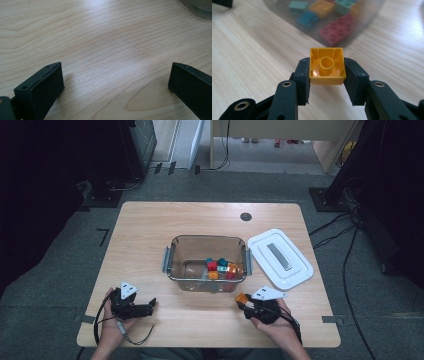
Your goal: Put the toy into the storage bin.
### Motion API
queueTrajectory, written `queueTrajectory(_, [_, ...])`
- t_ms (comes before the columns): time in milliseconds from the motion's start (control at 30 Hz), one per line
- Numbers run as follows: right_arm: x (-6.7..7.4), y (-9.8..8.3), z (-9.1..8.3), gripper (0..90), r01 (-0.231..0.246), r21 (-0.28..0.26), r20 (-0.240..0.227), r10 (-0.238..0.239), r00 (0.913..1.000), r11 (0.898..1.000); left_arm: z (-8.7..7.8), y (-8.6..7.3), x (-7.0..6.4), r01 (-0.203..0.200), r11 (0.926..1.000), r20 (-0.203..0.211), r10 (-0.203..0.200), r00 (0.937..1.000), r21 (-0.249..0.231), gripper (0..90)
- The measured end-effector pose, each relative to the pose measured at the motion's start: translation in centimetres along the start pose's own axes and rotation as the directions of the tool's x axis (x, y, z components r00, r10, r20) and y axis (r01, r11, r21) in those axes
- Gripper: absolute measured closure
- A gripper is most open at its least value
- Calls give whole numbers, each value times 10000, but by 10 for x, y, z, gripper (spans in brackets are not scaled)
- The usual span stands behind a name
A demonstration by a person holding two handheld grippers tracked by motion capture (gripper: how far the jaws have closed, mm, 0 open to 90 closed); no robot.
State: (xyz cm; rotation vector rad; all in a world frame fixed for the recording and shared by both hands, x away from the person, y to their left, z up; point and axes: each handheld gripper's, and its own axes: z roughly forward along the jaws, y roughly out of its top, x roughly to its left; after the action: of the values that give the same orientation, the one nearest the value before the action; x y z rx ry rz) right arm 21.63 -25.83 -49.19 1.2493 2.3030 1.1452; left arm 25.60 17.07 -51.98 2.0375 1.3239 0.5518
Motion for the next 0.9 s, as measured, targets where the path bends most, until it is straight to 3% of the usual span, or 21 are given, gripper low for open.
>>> queueTrajectory(500, [-53,15,-35,600,-581,-272,813,602,9949,9979,0,0,0,2,10000,1,-2,10000,0,0])
queueTrajectory(900, [-72,50,-53,599,-446,-309,1192,480,9917,9985,0,0,0,14,10000,0,-14,10000,-12,0])
